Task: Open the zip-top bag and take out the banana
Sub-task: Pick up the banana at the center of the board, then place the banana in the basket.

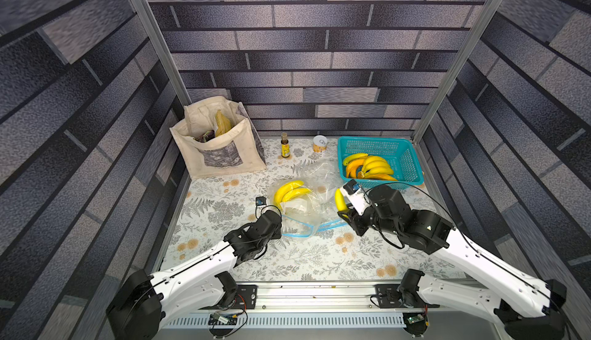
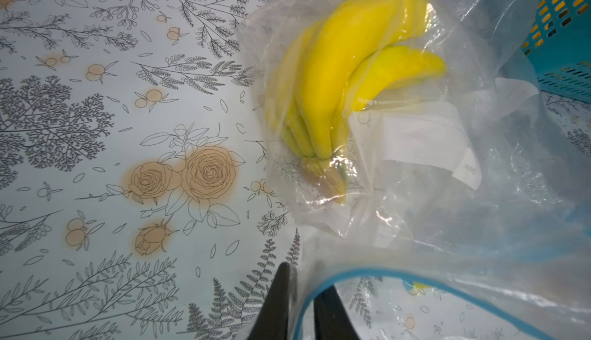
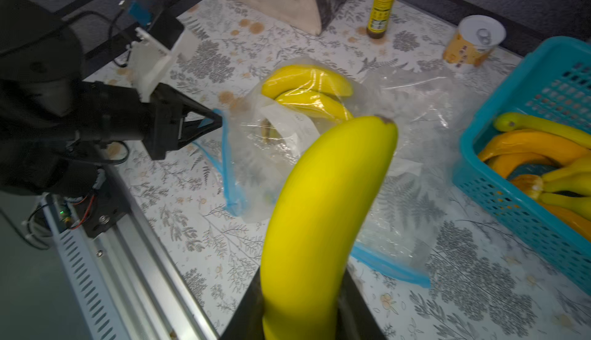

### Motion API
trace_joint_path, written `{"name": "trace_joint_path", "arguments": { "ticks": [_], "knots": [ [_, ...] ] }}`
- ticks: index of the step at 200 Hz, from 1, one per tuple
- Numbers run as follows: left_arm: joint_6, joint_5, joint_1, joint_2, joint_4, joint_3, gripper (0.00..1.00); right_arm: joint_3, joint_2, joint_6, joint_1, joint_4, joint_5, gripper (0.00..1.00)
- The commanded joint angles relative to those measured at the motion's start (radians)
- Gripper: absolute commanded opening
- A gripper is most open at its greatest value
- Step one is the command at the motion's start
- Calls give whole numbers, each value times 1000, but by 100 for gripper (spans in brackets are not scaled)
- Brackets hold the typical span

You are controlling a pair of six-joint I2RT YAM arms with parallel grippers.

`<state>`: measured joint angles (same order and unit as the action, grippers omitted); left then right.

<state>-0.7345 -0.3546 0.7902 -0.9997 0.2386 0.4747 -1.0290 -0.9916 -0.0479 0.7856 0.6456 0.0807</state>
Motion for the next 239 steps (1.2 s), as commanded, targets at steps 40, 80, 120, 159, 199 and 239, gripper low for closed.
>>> {"name": "trace_joint_path", "arguments": {
  "ticks": [40, 80, 120, 159, 199, 239],
  "knots": [
    [27, 21, 30, -98, -63, 85, 16, -432, -603, 30, -473, -127, -88, 1],
    [28, 29, 40, -169, -81, 120, 16, -761, -969, -12, -518, -30, -115, 3],
    [22, 22, 48, -158, -76, 115, 16, -855, -1102, -64, -525, 4, -183, 25],
    [32, 31, 53, -143, -85, 117, 18, -704, -903, -114, -525, -97, -203, 59],
    [49, 34, 67, -159, -97, 139, 17, -418, -539, -107, -505, -155, -205, 73],
    [33, 21, 67, -158, -99, 129, 16, -50, -201, -96, -262, -173, -127, 69]
  ]
}}
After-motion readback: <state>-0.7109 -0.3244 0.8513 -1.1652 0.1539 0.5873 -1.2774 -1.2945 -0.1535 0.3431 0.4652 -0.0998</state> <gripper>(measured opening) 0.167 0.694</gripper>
